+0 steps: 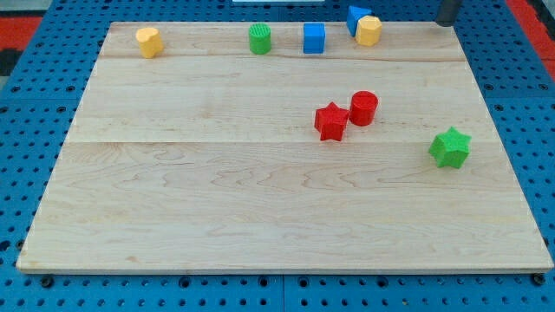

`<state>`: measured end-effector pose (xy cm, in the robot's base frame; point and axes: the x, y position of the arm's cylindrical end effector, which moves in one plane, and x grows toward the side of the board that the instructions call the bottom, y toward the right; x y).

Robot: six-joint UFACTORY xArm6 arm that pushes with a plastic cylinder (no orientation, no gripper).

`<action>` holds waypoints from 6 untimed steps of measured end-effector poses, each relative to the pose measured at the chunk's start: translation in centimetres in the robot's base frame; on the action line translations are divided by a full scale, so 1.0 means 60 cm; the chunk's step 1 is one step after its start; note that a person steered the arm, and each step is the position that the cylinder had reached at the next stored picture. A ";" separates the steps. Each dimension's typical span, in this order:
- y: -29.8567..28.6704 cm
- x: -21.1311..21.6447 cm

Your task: Move your arm towards the blue triangle and yellow hexagon

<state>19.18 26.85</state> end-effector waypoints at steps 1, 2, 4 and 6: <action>-0.030 0.000; -0.068 0.000; -0.086 -0.001; -0.090 0.001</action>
